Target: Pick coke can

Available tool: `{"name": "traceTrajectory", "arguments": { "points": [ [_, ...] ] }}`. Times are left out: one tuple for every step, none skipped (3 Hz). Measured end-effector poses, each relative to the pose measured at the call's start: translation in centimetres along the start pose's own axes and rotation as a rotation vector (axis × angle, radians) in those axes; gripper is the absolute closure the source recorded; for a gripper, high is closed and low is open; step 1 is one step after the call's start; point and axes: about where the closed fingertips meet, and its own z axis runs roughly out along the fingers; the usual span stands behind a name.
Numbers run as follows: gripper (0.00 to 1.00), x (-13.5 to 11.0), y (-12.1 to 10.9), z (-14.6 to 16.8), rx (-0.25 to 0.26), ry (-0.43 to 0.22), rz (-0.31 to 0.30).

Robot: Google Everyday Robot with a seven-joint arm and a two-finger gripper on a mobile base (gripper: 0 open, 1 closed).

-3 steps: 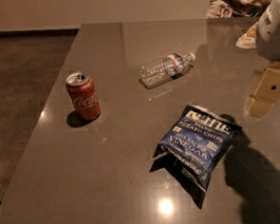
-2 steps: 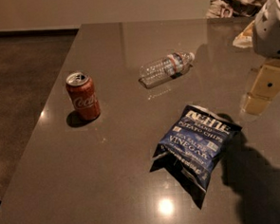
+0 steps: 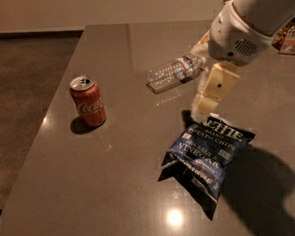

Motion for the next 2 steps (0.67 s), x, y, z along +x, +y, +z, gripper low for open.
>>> {"name": "traceTrajectory", "arguments": {
  "points": [
    [0.0,-5.0,0.1,2.2,-0.049,-0.131,0.007],
    [0.0,-9.3,0.2,3.9,-0.087,-0.226,0.014]
  ]
}}
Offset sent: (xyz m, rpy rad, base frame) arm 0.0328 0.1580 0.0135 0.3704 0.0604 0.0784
